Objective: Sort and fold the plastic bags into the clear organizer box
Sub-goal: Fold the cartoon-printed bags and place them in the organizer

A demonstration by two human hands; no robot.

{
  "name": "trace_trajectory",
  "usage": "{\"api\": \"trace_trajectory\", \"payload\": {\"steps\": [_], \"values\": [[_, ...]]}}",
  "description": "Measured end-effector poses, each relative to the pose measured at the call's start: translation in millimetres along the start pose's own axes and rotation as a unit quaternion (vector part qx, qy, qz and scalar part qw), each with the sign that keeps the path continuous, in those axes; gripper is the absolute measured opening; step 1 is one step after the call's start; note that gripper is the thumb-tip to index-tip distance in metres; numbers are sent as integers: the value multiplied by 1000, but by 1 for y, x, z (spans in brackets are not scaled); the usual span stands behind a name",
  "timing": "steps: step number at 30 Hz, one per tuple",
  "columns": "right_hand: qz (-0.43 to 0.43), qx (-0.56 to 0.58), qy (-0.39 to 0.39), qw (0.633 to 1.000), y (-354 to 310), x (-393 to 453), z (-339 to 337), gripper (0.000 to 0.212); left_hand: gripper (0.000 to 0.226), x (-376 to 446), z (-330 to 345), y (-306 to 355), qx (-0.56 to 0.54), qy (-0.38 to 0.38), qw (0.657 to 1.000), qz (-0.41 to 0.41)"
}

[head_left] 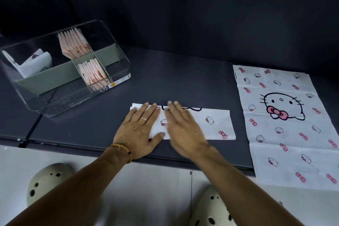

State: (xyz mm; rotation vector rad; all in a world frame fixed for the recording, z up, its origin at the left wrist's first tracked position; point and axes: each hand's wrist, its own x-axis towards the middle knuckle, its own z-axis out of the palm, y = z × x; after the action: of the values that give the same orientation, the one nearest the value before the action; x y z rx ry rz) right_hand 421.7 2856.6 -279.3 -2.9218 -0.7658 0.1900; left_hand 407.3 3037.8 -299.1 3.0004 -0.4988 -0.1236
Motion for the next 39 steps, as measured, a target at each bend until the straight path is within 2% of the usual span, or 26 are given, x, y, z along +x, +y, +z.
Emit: {"api": "trace_trajectory", "payload": {"steps": [1,10,14,18,20,23,25,27,29,31,34,37,39], "values": [[6,1,-27,1000,-3,2,8,57,80,0,-1,0,-2,0,1000,2],[46,-59,-48,996,73,-34,8,74,83,2,1,-2,16,-8,1000,-2],[59,-59,-42,996,101,-53,-1,73,84,2,2,-1,16,-6,1000,-4],[130,-64,-38,989,115,-65,-5,71,83,4,3,-1,17,-10,1000,-6],[161,-61,13,985,103,-66,-9,61,83,3,2,1,16,-13,1000,-12],[72,-41,115,990,60,-59,-8,41,81,-5,2,13,-15,-9,998,-63],[15,-36,106,994,34,-57,-1,32,82,-17,0,24,-18,-12,993,-118],[16,-25,99,995,23,-57,0,27,85,-33,-5,31,-1,-18,990,-142],[27,-9,101,995,23,-58,-1,27,87,-52,-10,32,7,-19,993,-115],[28,-11,92,995,25,-60,-1,29,86,-72,-12,27,2,-17,999,-49],[11,-16,56,998,19,-61,-4,35,68,-90,-14,16,13,0,999,30],[-52,23,41,998,0,-66,-6,43,38,-86,-23,16,-13,39,999,25],[-60,65,45,995,-14,-67,-6,34,34,-75,-33,25,-46,25,998,-25]]}}
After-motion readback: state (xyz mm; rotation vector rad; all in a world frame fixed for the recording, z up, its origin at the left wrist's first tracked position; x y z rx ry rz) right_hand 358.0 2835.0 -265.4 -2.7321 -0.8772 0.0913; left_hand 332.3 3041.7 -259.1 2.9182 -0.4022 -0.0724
